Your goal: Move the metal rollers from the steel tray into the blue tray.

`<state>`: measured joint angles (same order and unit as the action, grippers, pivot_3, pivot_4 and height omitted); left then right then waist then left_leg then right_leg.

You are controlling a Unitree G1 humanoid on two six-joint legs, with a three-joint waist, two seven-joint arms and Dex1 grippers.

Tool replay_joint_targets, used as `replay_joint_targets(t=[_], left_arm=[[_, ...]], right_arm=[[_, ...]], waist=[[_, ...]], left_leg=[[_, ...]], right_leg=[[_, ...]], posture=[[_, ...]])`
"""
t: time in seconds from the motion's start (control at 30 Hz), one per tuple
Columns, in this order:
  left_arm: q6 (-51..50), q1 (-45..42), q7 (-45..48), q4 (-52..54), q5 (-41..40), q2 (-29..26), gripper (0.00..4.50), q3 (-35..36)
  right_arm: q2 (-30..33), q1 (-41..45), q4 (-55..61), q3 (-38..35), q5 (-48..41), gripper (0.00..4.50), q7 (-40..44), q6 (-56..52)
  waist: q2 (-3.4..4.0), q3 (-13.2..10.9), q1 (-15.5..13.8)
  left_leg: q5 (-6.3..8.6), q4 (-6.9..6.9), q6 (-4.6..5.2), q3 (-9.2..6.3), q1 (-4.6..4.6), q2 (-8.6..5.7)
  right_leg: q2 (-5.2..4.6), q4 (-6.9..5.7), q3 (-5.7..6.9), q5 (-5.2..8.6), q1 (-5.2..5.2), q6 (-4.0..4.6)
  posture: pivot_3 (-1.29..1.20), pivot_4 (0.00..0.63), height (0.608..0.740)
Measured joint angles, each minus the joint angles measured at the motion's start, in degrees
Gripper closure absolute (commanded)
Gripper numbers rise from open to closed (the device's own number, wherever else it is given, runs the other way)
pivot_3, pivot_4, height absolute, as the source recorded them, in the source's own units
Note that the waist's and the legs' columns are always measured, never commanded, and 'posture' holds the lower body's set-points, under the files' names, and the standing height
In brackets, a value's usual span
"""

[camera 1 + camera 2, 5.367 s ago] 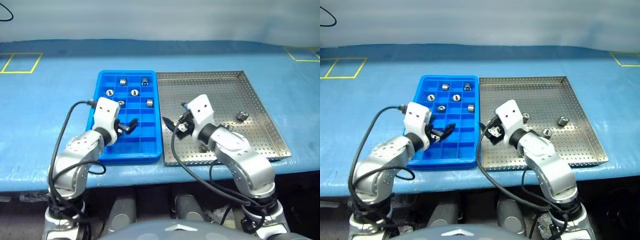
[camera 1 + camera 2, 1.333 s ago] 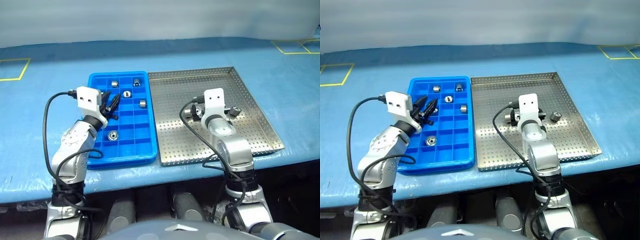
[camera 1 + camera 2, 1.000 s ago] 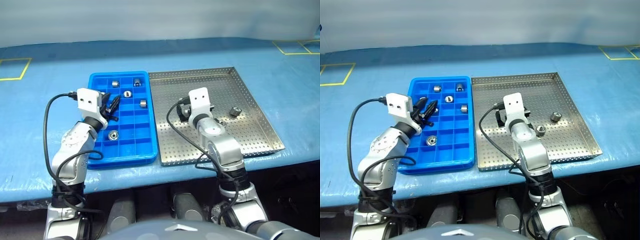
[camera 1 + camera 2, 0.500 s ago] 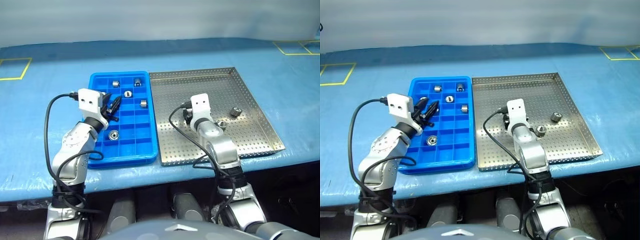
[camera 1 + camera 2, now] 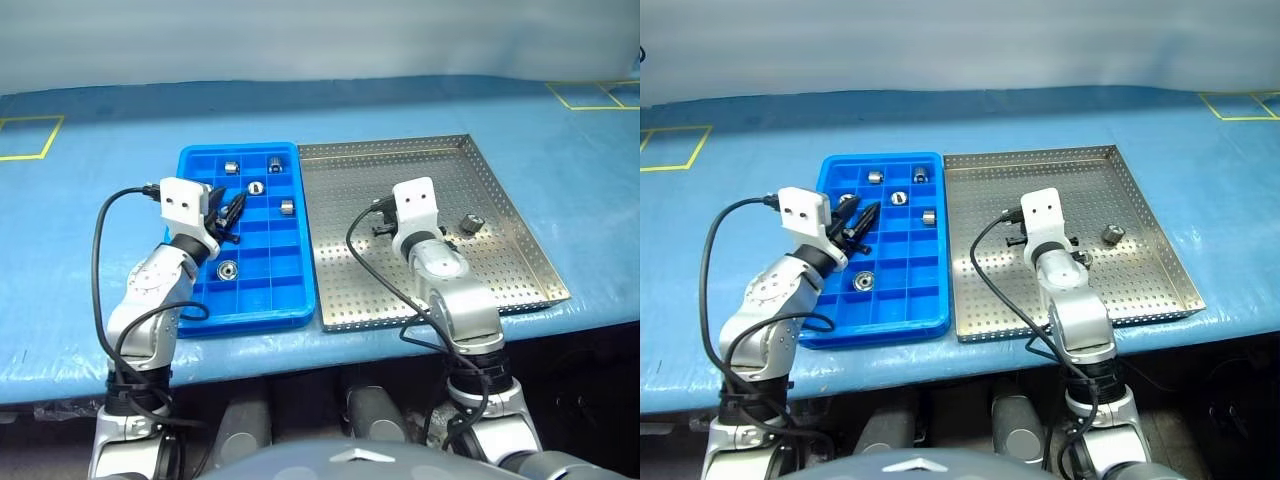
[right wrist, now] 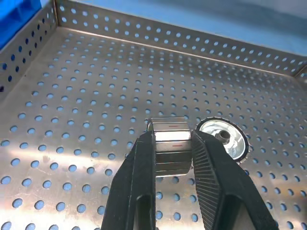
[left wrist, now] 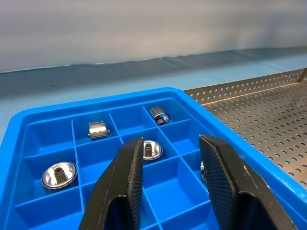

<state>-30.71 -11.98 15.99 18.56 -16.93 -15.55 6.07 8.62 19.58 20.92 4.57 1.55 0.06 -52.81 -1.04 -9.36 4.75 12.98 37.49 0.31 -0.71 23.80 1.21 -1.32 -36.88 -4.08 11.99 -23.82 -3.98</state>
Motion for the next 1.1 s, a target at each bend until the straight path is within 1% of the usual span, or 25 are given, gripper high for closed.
replay_joint_targets(t=[0.2, 0.3, 0.43, 0.5, 0.6, 0.67, 0.8, 0.87, 0.97, 1.1], left_arm=[[0.0, -0.6, 0.1, 0.0, -0.4, 1.5, 2.54, -1.1], [-1.2, -1.4, 0.1, 0.0, -2.9, 4.9, 2.54, -1.8], [-5.1, -1.7, 0.4, 0.0, -9.4, 11.5, 2.54, -3.7], [-6.4, -1.7, 0.7, 0.3, -11.0, 12.6, 2.54, -6.0], [-6.6, -1.2, 2.4, 1.0, -11.4, 12.0, 2.54, -8.7], [-6.6, -0.7, 3.0, 1.5, -12.4, 11.7, 2.54, -8.9], [-5.2, 0.6, 4.7, 2.0, -13.7, 10.9, 2.54, -7.7], [-5.1, 1.2, 5.9, 2.0, -16.8, 11.4, 2.54, -6.3], [-5.3, 1.3, 6.7, 2.0, -21.8, 13.4, 2.54, -5.1], [-3.9, 1.3, 6.4, 2.0, -21.1, 14.3, 2.54, -7.4]], right_arm=[[-3.9, 2.4, 0.3, -6.4, -4.6, 3.80, 1.3, -0.4], [-8.0, 4.2, 2.6, -9.8, -10.1, 3.80, 3.2, -1.6], [-16.7, 9.3, 6.5, -18.3, -21.8, 3.80, 3.3, -4.1], [-17.3, 10.8, 7.8, -22.3, -29.5, 3.80, 1.8, -5.3], [-17.3, 10.9, 8.7, -27.3, -37.1, 3.80, -1.7, -7.2], [-17.3, 10.8, 8.7, -27.9, -40.3, 3.80, -4.0, -8.6], [-17.5, 10.6, 8.7, -28.0, -53.9, 3.80, -9.9, -11.1], [-17.6, 10.4, 8.7, -27.3, -60.8, 3.80, -13.5, -10.7], [-17.6, 10.1, 8.6, -24.0, -69.9, 3.80, -18.9, -8.0], [-17.6, 9.5, 8.0, -19.2, -80.0, 3.80, -25.0, -2.3]], waist=[[0.00, 0.0, 0.2], [0.01, 0.0, 0.2], [0.01, 0.0, 0.1], [0.00, 0.0, -0.1], [0.02, 0.0, 0.2], [0.13, -0.1, 0.9], [0.20, -0.1, 2.0], [0.22, -0.1, 2.2], [0.23, -0.1, 2.2], [0.22, -0.1, 2.2]], left_leg=[[0.00, -0.01, 0.00, 0.01, 0.01, 0.00], [0.00, -0.02, 0.00, -0.02, 0.04, 0.00], [0.00, -0.01, 0.01, -0.12, 0.07, 0.00], [0.00, 0.02, 0.01, -0.29, 0.11, -0.04], [0.00, 0.02, 0.01, -0.29, 0.11, -0.09], [0.00, 0.00, 0.01, -0.21, 0.10, -0.05], [0.00, -0.07, 0.02, -0.33, 0.05, 0.05], [0.00, -0.08, 0.02, -0.35, 0.06, 0.08], [0.00, -0.07, 0.02, -0.35, 0.10, 0.03], [0.00, -0.07, 0.02, -0.37, 0.14, -0.06]], right_leg=[[0.00, 0.00, 0.00, -0.02, -0.01, 0.02], [0.00, 0.01, 0.01, -0.05, -0.02, 0.06], [0.00, 0.01, 0.08, -0.08, -0.01, 0.09], [0.00, 0.06, 0.17, -0.07, 0.07, 0.09], [-0.04, 0.05, 0.13, -0.05, 0.07, 0.11], [-0.03, 0.02, 0.12, -0.03, -0.01, 0.14], [0.14, -0.05, 0.16, 0.03, 0.01, 0.24], [0.16, -0.05, 0.17, 0.09, 0.01, 0.18], [0.12, 0.02, 0.15, 0.15, 0.02, 0.05], [0.04, 0.08, 0.14, 0.14, 0.04, -0.01]], posture=[[-0.10, 0.150, 0.740], [-0.10, 0.150, 0.740], [-0.10, 0.150, 0.740], [-0.11, 0.150, 0.740], [-0.11, 0.150, 0.740], [-0.11, 0.150, 0.740], [-0.10, 0.150, 0.740], [-0.10, 0.150, 0.740], [-0.10, 0.150, 0.740], [-0.10, 0.150, 0.740]])
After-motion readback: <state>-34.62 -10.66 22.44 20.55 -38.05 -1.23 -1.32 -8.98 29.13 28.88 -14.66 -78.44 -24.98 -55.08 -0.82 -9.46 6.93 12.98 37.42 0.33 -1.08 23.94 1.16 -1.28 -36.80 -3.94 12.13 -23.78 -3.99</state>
